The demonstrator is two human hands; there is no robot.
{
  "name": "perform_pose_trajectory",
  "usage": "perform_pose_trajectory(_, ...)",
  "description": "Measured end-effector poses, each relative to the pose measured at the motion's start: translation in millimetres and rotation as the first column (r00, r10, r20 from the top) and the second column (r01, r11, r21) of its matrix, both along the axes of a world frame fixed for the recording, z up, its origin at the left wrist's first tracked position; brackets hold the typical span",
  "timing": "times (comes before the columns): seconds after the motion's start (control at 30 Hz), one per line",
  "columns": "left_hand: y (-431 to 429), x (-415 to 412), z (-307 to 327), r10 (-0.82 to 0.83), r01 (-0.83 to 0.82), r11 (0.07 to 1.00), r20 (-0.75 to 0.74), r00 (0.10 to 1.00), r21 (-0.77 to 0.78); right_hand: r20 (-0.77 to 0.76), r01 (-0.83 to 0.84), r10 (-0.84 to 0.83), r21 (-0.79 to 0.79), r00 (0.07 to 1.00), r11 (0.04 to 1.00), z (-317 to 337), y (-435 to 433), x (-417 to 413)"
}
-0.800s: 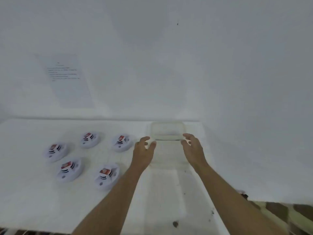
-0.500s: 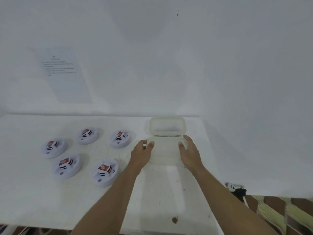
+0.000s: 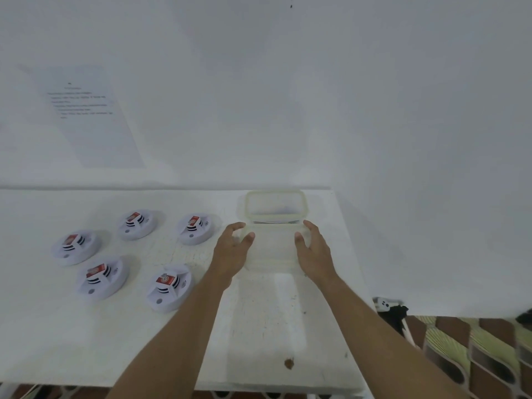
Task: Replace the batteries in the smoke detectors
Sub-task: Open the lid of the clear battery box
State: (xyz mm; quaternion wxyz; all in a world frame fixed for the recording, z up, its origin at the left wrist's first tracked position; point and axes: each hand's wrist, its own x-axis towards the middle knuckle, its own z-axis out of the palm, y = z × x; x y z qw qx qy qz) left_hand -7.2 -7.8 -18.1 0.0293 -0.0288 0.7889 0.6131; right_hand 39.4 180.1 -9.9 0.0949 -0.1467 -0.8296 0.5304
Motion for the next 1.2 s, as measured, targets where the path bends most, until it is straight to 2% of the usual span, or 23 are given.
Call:
perform_pose_trajectory(0.13, -2.2, -2.6, 10.7, -0.166, 0.134, 0.961, -0.118, 0.979, -0.244, 0.001, -0.011, 0.011, -0.003, 1.000, 1.000, 2.4, 1.8, 0.9)
perform_pose_trajectory(0.23, -1.8, -2.5, 22.6, -0.278, 0.235, 0.923, -0.106, 0.955, -0.303, 0.006, -0.030, 0.030, -0.009, 1.000, 1.000, 2.6, 7.9, -0.9)
perform_pose_trajectory(0.33, -5.6, 1.6, 29.4, -0.234, 0.197, 0.926, -0.080, 0.969, -0.323, 0.008, 0.004, -0.004, -0.084, 1.000, 0.996, 3.2, 9.2, -2.6)
perform_pose_trajectory(0.43, -11.1, 11.4, 31.0, -0.161, 0.101, 0.911, -0.119, 0.980, -0.400, 0.005, 0.146, -0.148, -0.191, 0.989, 0.971, 1.5, 2.4, 1.4)
perform_pose_trajectory(0.53, -11.2, 27.7, 30.8, -0.100, 0.070, 0.935, -0.068, 0.993, -0.347, 0.013, 0.275, -0.286, -0.320, 0.958, 0.907, -1.8, -7.6, 7.9)
perform_pose_trajectory(0.6, -9.6, 36.9, 30.4, -0.092, 0.088, 0.949, 0.000, 0.996, -0.303, 0.021, 0.297, -0.309, -0.346, 0.951, 0.890, -2.3, -14.3, 11.0)
perform_pose_trajectory(0.77, -3.6, 36.2, 31.0, -0.198, 0.207, 0.881, 0.068, 0.978, -0.425, 0.025, 0.136, -0.134, -0.251, 0.991, 0.958, -5.2, -21.6, 13.4)
perform_pose_trajectory(0.97, 9.0, 17.5, 27.4, -0.164, 0.192, 0.919, 0.109, 0.980, -0.345, 0.027, -0.063, 0.068, -0.172, 0.997, 0.983, -0.1, -18.2, 11.2)
perform_pose_trajectory(1.07, 14.5, 15.8, 24.7, -0.154, 0.170, 0.931, 0.074, 0.985, -0.323, 0.032, -0.076, 0.082, -0.151, 0.996, 0.986, -0.5, -17.9, 9.0)
perform_pose_trajectory(1.2, 15.0, 16.2, 14.2, -0.116, 0.125, 0.981, 0.068, 0.991, -0.150, 0.020, -0.073, 0.077, -0.151, 0.997, 0.986, -1.1, -18.5, 9.1)
